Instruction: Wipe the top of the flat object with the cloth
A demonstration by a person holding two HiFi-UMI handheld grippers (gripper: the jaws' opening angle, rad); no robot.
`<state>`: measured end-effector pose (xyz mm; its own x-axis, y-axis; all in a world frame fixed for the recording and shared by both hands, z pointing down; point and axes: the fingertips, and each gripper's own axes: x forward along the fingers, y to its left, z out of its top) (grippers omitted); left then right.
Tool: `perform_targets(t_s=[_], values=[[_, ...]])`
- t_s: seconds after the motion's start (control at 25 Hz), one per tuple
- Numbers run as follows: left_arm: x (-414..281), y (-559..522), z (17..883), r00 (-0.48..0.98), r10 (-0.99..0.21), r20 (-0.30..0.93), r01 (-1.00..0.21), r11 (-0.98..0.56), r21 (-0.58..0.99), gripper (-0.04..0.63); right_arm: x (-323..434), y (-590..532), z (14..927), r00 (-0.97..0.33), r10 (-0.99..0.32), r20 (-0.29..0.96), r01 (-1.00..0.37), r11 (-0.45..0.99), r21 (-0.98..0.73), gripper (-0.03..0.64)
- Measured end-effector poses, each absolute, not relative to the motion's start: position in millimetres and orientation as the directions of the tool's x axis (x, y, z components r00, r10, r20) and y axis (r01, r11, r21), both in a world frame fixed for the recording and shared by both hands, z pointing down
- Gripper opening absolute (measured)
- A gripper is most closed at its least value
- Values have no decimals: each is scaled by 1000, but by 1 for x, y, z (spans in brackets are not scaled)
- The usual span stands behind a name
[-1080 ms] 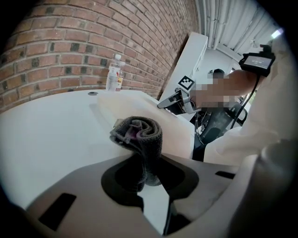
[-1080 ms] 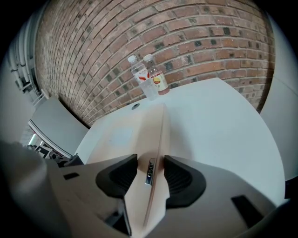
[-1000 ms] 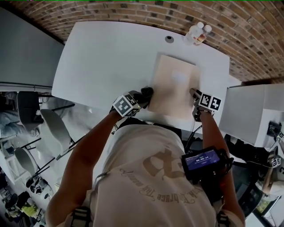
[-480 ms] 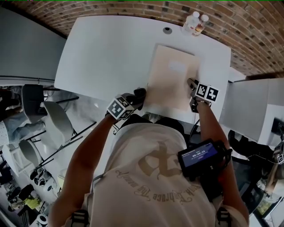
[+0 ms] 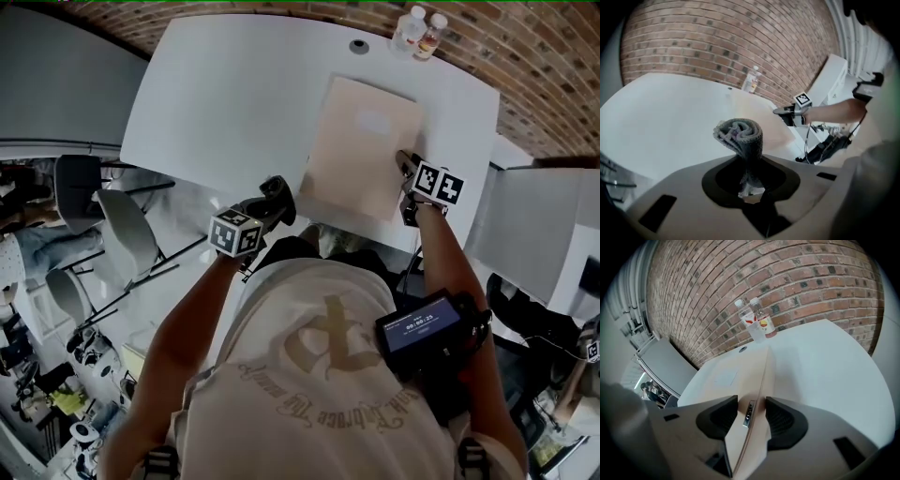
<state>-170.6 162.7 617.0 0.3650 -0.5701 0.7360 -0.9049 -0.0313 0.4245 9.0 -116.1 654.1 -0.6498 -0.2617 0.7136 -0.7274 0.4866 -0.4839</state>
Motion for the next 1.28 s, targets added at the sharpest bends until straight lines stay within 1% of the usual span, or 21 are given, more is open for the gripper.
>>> perform_targets(t_s=[0.12,0.2,0.32,0.48,0.76,1.0,1.28], values=[[-178,169,627,303,-584,753,-862,170,478,94,7,-115,654,-669,-248,701,-710,493,-504,198],[-175,169,630,285,-590,755,-813,269,517,94,6,-115,653,-680,-243,691,-700,496,-514,198],[-157,164,635,289,-601,745,-734,361,576,94,6,-116,652,-690,-239,683,-692,497,-524,199],[-143,158,646,301,-614,730,-596,476,647,95,5,-115,655,-696,-236,679,-685,502,-528,199],[-121,149,650,391,-577,717,-523,502,689,95,4,-113,655,-698,-239,675,-684,498,-532,201],[-90,132,648,478,-540,693,-544,438,716,95,4,-115,656,-701,-239,672,-683,496,-536,201],[-58,123,647,567,-462,682,-580,363,729,95,4,-114,654,-702,-247,668,-683,498,-534,201]])
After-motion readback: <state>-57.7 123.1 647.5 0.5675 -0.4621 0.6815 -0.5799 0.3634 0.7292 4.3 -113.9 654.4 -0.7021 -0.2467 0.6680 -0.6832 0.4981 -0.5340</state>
